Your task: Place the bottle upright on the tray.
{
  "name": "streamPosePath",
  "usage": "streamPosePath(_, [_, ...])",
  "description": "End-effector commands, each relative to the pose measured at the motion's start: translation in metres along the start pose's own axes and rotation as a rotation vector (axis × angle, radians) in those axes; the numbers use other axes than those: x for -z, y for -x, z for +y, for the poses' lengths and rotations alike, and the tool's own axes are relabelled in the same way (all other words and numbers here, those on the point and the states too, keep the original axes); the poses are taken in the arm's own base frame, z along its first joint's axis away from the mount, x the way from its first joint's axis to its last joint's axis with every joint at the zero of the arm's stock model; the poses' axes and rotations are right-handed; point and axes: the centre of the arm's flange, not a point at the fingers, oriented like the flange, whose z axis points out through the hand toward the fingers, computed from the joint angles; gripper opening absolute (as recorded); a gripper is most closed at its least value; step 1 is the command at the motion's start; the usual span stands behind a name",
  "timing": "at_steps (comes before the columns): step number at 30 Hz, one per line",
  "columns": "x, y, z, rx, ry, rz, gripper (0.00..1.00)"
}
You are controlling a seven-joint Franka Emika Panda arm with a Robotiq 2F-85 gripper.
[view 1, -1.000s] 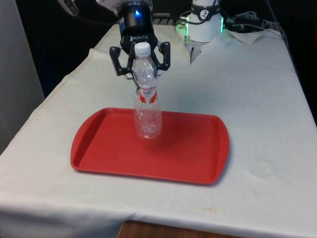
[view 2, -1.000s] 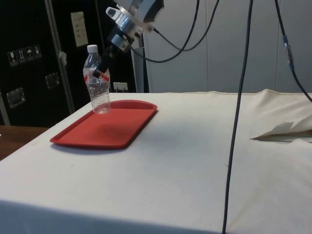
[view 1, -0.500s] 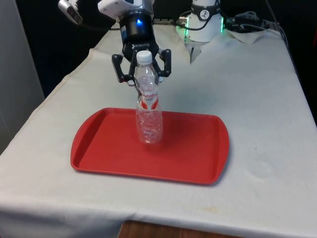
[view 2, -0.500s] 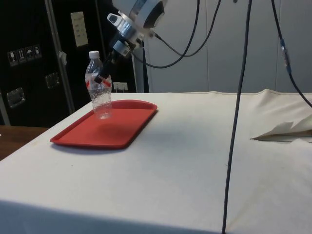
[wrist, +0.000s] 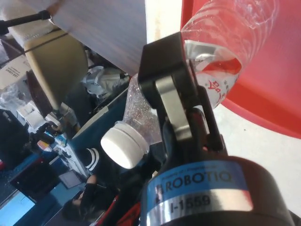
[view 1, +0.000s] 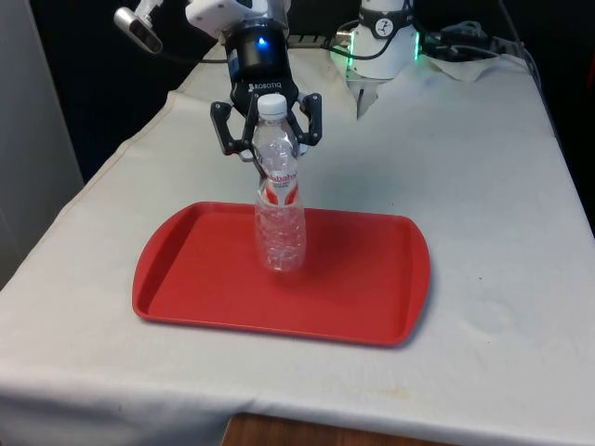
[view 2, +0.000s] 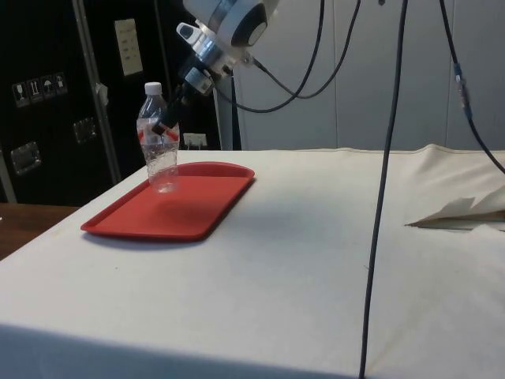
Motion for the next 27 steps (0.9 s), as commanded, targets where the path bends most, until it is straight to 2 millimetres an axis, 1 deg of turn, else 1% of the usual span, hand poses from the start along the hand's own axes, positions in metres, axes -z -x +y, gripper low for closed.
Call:
streamPosePath(1, [0.001, 0.000, 0.000, -0.001, 0.003, 0.002, 0.34])
streamPosePath(6, [-0.001, 0.001, 0.000, -0.001, -0.004, 0.001, 0.34])
streamPosePath(11, [-0.008, 0.005, 0.001, -0.009, -0.006, -0.012, 0.34])
streamPosePath(16, [-0.010, 0.007, 0.003, -0.013, -0.006, -0.014, 0.34])
streamPosePath(22, [-0.012, 0.009, 0.007, -0.026, 0.005, -0.031, 0.34])
streamPosePath(24, [-0.010, 0.007, 0.006, -0.024, 0.001, -0.015, 0.34])
streamPosePath(27, [-0.014, 0.010, 0.011, -0.034, 0.011, -0.034, 0.34])
